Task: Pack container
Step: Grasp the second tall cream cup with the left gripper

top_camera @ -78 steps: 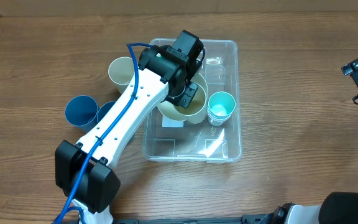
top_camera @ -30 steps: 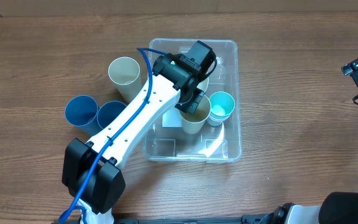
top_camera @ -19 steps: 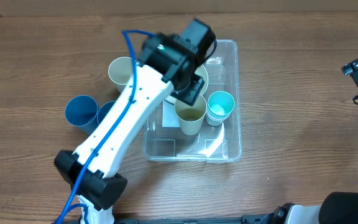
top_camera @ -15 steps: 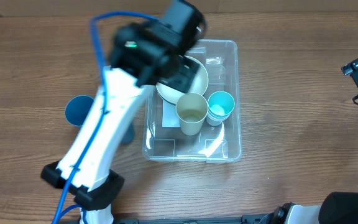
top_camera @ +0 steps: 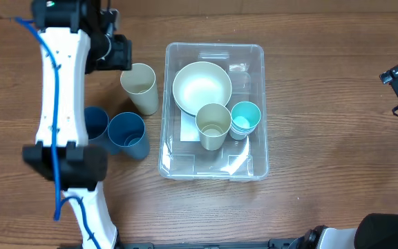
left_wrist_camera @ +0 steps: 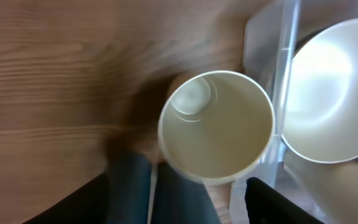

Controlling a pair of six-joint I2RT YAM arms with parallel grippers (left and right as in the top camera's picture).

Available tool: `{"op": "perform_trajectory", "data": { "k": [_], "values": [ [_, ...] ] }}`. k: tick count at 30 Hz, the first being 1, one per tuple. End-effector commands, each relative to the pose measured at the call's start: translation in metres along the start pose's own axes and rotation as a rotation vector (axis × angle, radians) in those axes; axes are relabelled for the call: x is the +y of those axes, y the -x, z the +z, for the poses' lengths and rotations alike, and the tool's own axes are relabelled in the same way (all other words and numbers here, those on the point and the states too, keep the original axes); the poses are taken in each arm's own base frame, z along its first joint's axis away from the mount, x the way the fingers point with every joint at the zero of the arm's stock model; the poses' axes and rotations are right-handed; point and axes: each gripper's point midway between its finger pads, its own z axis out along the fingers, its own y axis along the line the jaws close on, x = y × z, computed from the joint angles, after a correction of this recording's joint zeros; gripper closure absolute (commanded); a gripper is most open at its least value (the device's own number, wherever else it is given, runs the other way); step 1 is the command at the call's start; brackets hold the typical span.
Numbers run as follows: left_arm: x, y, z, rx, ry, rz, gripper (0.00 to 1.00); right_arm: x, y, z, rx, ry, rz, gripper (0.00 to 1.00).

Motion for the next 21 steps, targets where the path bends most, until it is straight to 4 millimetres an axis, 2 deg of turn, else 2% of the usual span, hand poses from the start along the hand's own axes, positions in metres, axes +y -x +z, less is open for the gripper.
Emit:
{"op": "perform_trajectory", "data": {
  "k": [1,6,10,12,14,17,21],
  "values": [
    [-0.006,0.000,0.039,0.091,-0.046,0.058,0.32,0.000,0.002,-0.001,-0.008,0.003,0.007,0.00],
    [0.002,-0.002,0.081,0.188,-0.024,0.025,0.39,0.000,0.002,-0.001,-0.008,0.003,0.007,0.00],
    [0.004,-0.002,0.099,0.214,-0.023,0.022,0.52,0.000,0.002,-0.001,-0.008,0.003,0.007,0.00],
    [0.004,-0.001,0.103,0.216,-0.023,0.022,0.59,0.000,0.002,-0.001,-0.008,0.003,0.007,0.00],
    [0.004,-0.001,0.106,0.221,-0.022,0.022,0.77,0.000,0.002,-0.001,-0.008,0.003,0.007,0.00],
    [0.006,0.000,0.107,0.218,-0.011,0.023,0.96,0.000,0.002,-0.001,-0.008,0.003,0.007,0.00],
    [0.029,0.006,0.094,0.184,0.104,-0.035,0.96,0.000,0.002,-0.001,-0.008,0.003,0.007,0.00]
  ]
}}
